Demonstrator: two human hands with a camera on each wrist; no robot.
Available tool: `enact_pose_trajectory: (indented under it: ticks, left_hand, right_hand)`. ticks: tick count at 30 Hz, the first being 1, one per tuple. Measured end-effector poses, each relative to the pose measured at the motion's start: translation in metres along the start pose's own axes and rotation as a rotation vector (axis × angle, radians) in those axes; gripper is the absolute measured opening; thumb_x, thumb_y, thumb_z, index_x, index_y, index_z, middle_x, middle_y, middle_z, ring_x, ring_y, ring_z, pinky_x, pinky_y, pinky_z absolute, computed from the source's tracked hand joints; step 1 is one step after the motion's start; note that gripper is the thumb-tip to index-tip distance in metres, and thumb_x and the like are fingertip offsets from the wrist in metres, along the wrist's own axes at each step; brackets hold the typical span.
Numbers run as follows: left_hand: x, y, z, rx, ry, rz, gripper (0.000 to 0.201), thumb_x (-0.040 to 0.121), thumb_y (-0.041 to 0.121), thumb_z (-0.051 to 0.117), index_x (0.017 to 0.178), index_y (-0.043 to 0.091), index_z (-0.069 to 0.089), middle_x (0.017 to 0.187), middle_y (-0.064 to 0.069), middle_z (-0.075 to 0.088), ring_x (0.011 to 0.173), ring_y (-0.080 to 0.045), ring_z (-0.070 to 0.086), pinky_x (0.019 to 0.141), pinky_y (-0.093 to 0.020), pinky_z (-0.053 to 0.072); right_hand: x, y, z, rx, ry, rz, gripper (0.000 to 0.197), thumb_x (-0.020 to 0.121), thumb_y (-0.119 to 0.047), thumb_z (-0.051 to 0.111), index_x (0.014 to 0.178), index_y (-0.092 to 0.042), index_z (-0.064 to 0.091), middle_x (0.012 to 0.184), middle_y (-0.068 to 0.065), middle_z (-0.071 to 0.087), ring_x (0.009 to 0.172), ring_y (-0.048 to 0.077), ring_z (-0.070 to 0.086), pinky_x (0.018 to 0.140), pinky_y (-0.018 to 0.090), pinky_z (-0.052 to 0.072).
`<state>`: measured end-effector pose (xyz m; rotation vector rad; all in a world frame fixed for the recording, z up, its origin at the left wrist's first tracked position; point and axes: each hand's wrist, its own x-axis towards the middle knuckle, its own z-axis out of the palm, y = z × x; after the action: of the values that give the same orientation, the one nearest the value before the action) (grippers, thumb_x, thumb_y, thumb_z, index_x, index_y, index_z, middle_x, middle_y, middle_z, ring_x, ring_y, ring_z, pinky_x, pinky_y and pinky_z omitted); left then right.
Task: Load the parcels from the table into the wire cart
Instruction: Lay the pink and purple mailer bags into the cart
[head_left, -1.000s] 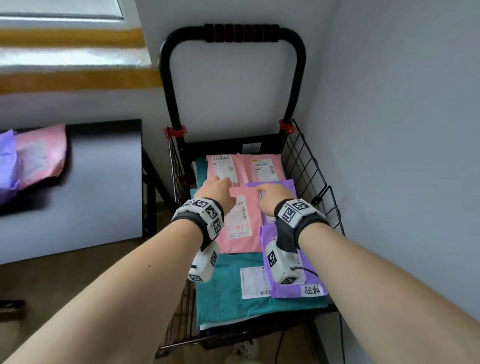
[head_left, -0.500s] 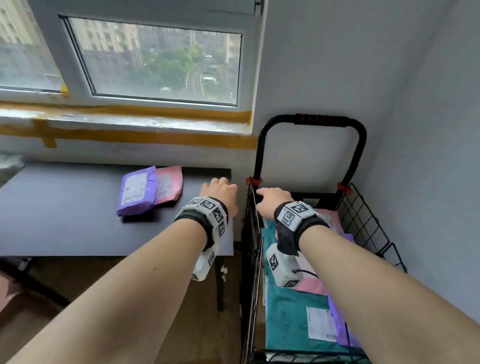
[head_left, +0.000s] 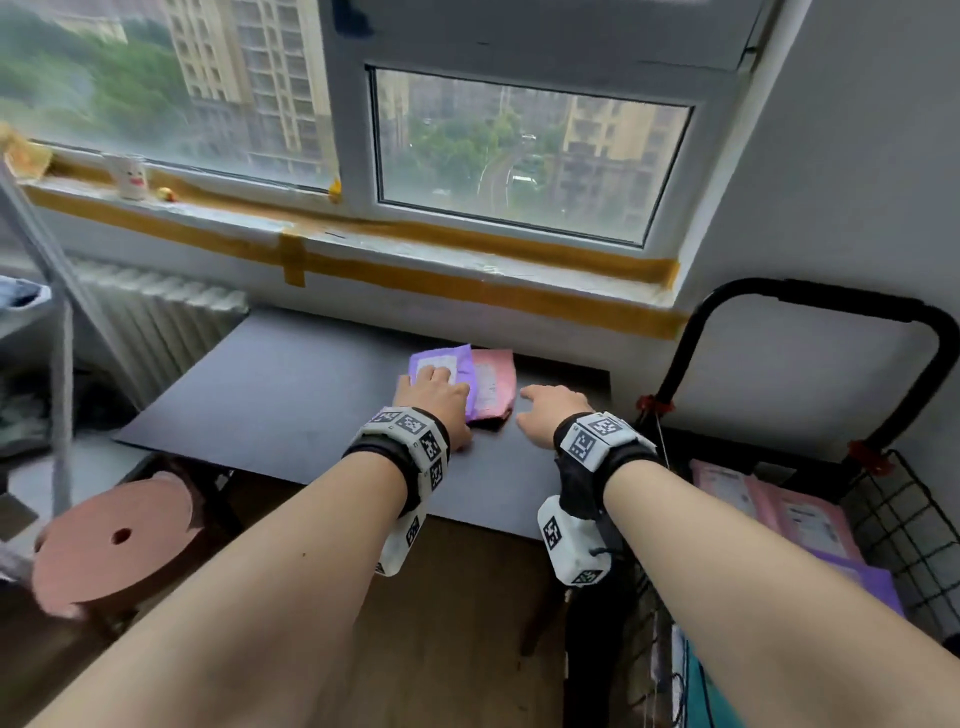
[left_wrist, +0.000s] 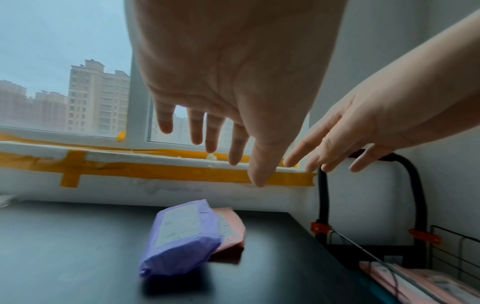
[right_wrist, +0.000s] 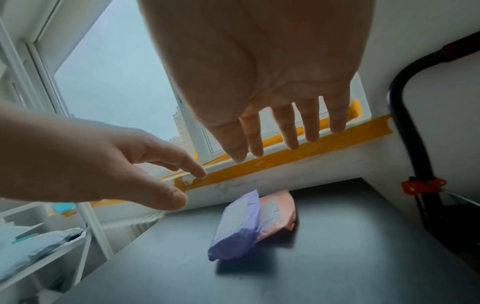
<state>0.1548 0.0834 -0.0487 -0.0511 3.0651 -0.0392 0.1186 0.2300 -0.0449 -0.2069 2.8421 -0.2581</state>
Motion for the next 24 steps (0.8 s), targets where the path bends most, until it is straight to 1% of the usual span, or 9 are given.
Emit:
enact_pose_trajectory:
  ticks: [3,9,12,16,19,21,22,23,24]
  left_hand:
    - [0.012,-0.028,0.01,-0.012,-0.026,-0.047,0.05,0.089,0.034,0.053,0.137,0.024,0.044,0.144,-0.006,0.035,0.136,-0.023,0.028,0.107,-0.04,0.028]
    - [0.053,-0.064,0.038,-0.022,-0.113,-0.073,0.052,0.089,0.032,0.054,0.138,0.023,0.042,0.146,-0.005,0.034,0.137,-0.023,0.027,0.108,-0.041,0.027]
    - [0.089,-0.086,0.052,-0.017,-0.134,-0.088,0.05,0.089,0.031,0.053,0.137,0.024,0.044,0.143,-0.005,0.037,0.134,-0.023,0.031,0.105,-0.039,0.029]
    - [0.146,-0.109,0.067,-0.02,-0.218,-0.105,0.049,0.09,0.029,0.05,0.138,0.022,0.042,0.143,-0.005,0.037,0.134,-0.024,0.034,0.105,-0.041,0.031]
    - [0.185,-0.113,0.074,-0.055,-0.289,-0.086,0.052,0.091,0.031,0.052,0.14,0.02,0.04,0.145,-0.006,0.035,0.134,-0.026,0.034,0.106,-0.041,0.033]
    - [0.206,-0.114,0.077,-0.099,-0.329,-0.069,0.054,0.09,0.032,0.054,0.14,0.02,0.039,0.143,-0.007,0.037,0.131,-0.027,0.038,0.103,-0.042,0.037]
    - [0.214,-0.115,0.08,-0.123,-0.343,-0.064,0.054,0.089,0.031,0.054,0.14,0.02,0.039,0.142,-0.007,0.038,0.13,-0.027,0.039,0.102,-0.042,0.039]
    - [0.222,-0.117,0.082,-0.144,-0.351,-0.061,0.054,0.088,0.029,0.056,0.139,0.019,0.039,0.141,-0.007,0.038,0.128,-0.028,0.04,0.1,-0.041,0.04]
    - [0.229,-0.118,0.085,-0.161,-0.357,-0.057,0.056,0.087,0.029,0.058,0.139,0.019,0.038,0.141,-0.007,0.038,0.128,-0.028,0.04,0.099,-0.041,0.04]
  right_hand:
    - [0.02,-0.022,0.007,-0.023,-0.017,-0.032,0.046,0.088,-0.026,0.045,0.134,-0.029,0.048,0.139,0.008,0.051,0.128,0.032,0.044,0.103,0.039,0.04]
    - [0.081,-0.039,0.031,-0.018,-0.088,-0.037,0.04,0.092,-0.026,0.046,0.132,-0.023,0.051,0.14,0.008,0.05,0.127,0.03,0.046,0.101,0.032,0.04]
    - [0.123,-0.05,0.038,-0.024,-0.146,-0.055,0.041,0.096,-0.02,0.043,0.136,-0.016,0.048,0.14,0.008,0.05,0.126,0.028,0.049,0.098,0.027,0.04]
    - [0.182,-0.058,0.044,0.055,-0.196,-0.014,0.046,0.095,-0.021,0.046,0.139,-0.01,0.042,0.143,0.01,0.047,0.128,0.027,0.048,0.102,0.029,0.04]
    - [0.222,-0.057,0.046,0.08,-0.272,0.022,0.045,0.095,-0.024,0.049,0.136,-0.008,0.045,0.138,0.01,0.051,0.123,0.028,0.052,0.095,0.028,0.042]
    - [0.244,-0.058,0.046,0.087,-0.318,0.014,0.033,0.093,-0.026,0.052,0.121,-0.009,0.055,0.125,0.01,0.057,0.112,0.027,0.057,0.084,0.026,0.044]
    - [0.253,-0.059,0.046,0.091,-0.335,0.009,0.018,0.092,-0.026,0.053,0.102,-0.012,0.059,0.113,0.01,0.059,0.102,0.027,0.059,0.075,0.025,0.044]
    - [0.262,-0.061,0.048,0.107,-0.339,0.006,0.011,0.09,-0.023,0.055,0.082,-0.015,0.055,0.101,0.009,0.059,0.091,0.026,0.058,0.067,0.025,0.043]
    - [0.27,-0.062,0.051,0.102,-0.345,0.017,0.02,0.088,-0.019,0.056,0.07,-0.016,0.048,0.094,0.008,0.058,0.083,0.025,0.057,0.064,0.025,0.043]
